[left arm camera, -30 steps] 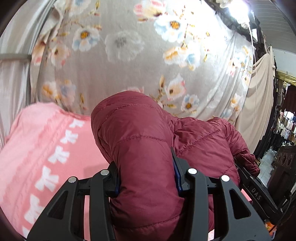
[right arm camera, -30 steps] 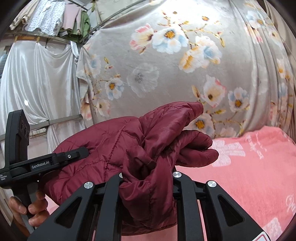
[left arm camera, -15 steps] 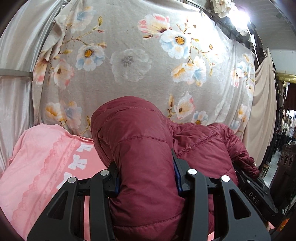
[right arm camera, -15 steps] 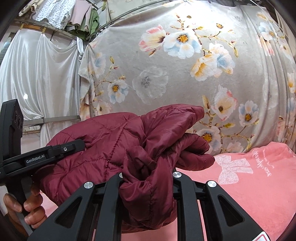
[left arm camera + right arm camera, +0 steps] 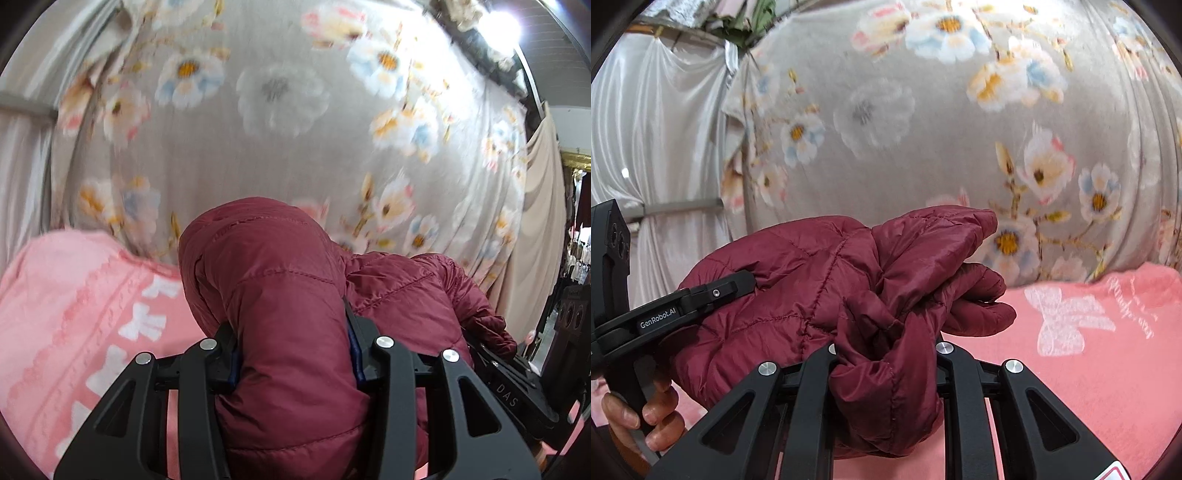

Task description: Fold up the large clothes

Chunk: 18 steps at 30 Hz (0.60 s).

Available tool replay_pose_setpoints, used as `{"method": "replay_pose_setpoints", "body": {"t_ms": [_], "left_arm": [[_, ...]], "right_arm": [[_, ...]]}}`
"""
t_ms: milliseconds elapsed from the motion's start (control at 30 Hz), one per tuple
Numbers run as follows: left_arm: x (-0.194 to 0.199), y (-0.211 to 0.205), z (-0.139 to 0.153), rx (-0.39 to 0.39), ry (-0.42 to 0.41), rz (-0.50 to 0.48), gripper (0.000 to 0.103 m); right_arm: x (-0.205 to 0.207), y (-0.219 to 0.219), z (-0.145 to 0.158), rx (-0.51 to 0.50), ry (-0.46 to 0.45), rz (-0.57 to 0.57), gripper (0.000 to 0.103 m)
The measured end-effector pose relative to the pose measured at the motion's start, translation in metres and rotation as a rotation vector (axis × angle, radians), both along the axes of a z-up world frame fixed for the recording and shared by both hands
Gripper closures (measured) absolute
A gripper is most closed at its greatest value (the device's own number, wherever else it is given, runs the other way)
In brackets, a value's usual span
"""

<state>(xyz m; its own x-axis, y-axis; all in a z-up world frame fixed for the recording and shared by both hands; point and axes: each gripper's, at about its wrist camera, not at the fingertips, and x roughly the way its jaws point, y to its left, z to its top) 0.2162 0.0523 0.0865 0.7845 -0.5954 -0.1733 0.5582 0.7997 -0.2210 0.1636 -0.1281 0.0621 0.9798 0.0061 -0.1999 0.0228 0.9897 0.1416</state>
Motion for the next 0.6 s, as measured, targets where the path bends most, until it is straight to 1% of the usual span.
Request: {"method": "replay_pose_setpoints", "body": {"t_ms": [133, 233, 333, 400, 433, 467, 500, 533, 567, 600], "left_arm": [[0.027, -0.012, -0.048, 0.048, 0.067, 0.012, 0.062], [0.039, -0.015, -0.078, 0.082, 0.119, 0.018, 0.062], [0.045, -0.015, -0.100, 0.116, 0.163, 0.027, 0.061], [0.044, -0.014, -0.114, 0.160, 0.198, 0.038, 0.060], [0.043, -0.013, -0.119, 0.183, 0.217, 0.044, 0.058], [0.041, -0.010, -0.126, 0.204, 0.250, 0.051, 0.054], [0.040, -0.007, -0.129, 0.210, 0.267, 0.051, 0.051], [0.038, -0.004, -0.133, 0.217, 0.288, 0.057, 0.046], [0.036, 0.000, -0.138, 0.227, 0.326, 0.065, 0.041], [0.034, 0.004, -0.142, 0.230, 0.351, 0.066, 0.039]], "right_arm": [[0.029, -0.001, -0.046, -0.022, 0.099, -0.015, 0.088], [0.041, -0.001, -0.075, -0.022, 0.163, -0.009, 0.088], [0.047, 0.001, -0.103, -0.033, 0.240, -0.001, 0.088], [0.048, 0.000, -0.118, -0.027, 0.304, 0.005, 0.088], [0.049, -0.003, -0.122, 0.001, 0.339, 0.011, 0.088], [0.048, -0.007, -0.124, 0.033, 0.361, 0.022, 0.086], [0.048, -0.009, -0.126, 0.058, 0.385, 0.030, 0.085], [0.049, -0.010, -0.130, 0.080, 0.424, 0.039, 0.080], [0.048, -0.011, -0.134, 0.094, 0.450, 0.041, 0.077], [0.046, -0.012, -0.136, 0.115, 0.473, 0.040, 0.075]]}}
